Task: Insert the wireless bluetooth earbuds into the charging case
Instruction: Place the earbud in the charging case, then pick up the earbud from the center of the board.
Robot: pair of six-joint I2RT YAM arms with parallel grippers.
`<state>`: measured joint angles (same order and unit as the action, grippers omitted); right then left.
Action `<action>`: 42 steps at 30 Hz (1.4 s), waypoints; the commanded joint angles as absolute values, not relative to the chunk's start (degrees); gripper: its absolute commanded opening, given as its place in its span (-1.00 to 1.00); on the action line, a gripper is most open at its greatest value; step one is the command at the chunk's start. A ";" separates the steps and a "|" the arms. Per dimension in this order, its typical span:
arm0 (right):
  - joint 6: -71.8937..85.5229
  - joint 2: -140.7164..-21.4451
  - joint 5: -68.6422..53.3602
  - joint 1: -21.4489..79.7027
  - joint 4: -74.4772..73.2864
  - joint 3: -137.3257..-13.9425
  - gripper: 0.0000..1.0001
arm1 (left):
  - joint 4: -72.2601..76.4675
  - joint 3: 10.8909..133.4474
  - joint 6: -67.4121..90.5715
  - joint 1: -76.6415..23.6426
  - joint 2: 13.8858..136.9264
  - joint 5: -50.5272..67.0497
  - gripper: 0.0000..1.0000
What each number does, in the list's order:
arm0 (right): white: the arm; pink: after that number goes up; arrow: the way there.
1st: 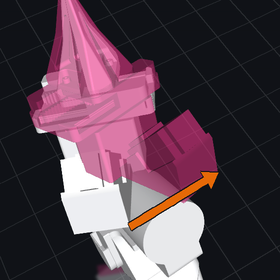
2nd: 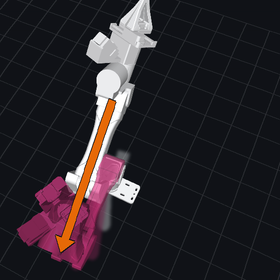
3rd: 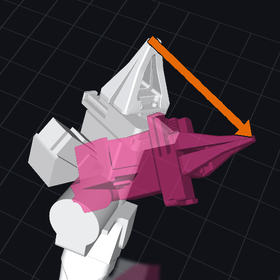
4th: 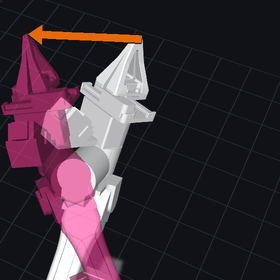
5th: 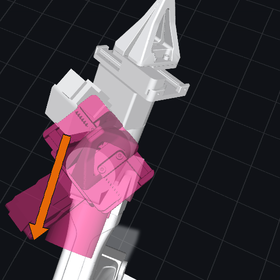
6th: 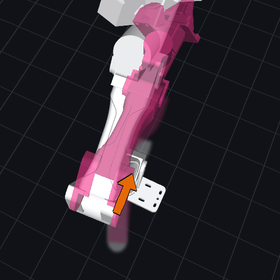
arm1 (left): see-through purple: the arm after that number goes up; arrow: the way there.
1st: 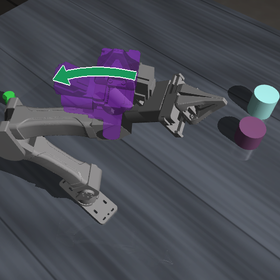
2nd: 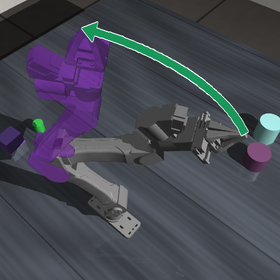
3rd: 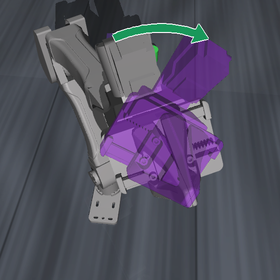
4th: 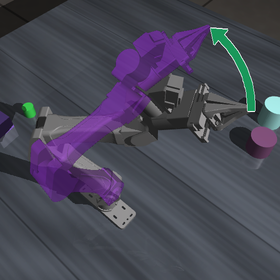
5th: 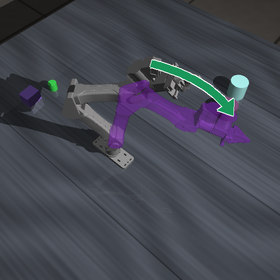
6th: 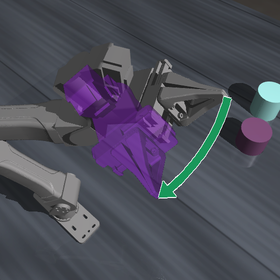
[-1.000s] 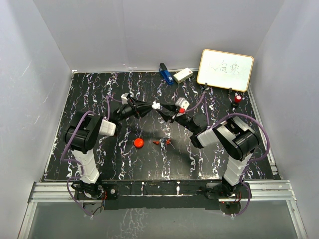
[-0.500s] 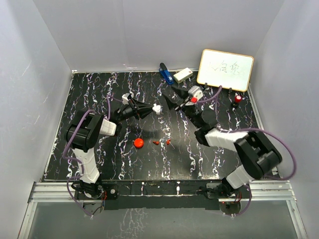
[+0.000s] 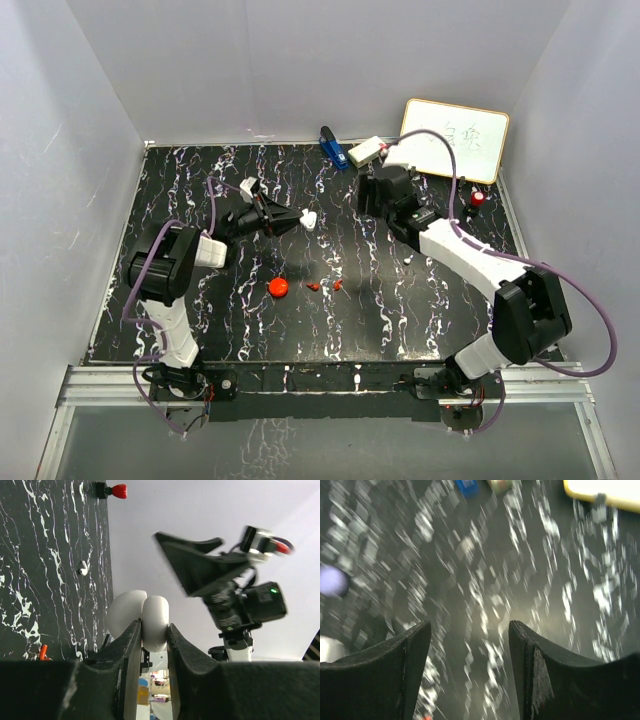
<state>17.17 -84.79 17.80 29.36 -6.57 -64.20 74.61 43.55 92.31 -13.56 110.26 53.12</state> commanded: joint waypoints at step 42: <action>32.83 -86.75 6.90 15.66 -15.17 -45.01 0.51 | 70.88 43.26 86.84 -13.47 102.03 56.05 -1.00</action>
